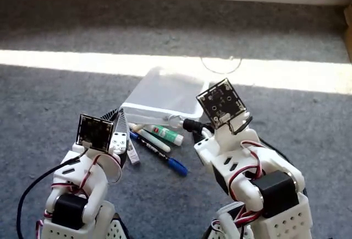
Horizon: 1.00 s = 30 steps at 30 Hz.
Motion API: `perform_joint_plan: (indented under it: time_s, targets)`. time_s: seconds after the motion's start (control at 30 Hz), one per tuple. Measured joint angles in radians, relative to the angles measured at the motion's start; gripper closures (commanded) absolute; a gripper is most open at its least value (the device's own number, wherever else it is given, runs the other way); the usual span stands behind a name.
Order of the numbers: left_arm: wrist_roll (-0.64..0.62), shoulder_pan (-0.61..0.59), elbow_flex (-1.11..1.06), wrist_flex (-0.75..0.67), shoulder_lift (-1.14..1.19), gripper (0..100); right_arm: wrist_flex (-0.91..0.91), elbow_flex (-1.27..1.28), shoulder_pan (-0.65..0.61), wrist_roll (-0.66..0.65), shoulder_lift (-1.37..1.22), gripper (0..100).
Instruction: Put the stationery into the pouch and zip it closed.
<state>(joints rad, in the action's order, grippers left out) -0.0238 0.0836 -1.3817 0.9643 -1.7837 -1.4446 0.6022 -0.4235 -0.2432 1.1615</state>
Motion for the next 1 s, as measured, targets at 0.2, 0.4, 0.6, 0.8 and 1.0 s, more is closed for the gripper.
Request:
perform_joint_plan:
  time_s: [0.2, 0.4, 0.6, 0.8, 1.0]
  targets:
    - [0.000, 0.000, 0.000, 0.000, 0.000, 99, 0.000, 0.000, 0.028, -0.032, 0.000, 99.3]
    - [0.000, 0.002, 0.000, 0.000, 0.000, 99, 0.000, 0.000, 0.060, -0.038, 0.000, 99.3]
    - [-0.002, 0.002, 0.000, 0.000, 0.000, 99, 0.000, 0.000, 0.077, -0.068, 0.000, 99.3]
    - [0.000, -0.003, 0.000, -0.003, 0.000, 99, -0.002, 0.000, 0.153, -0.084, 0.002, 99.3]
    - [0.000, -0.048, 0.000, -0.005, 0.005, 99, -0.003, 0.000, 0.187, -0.087, 0.018, 99.3]
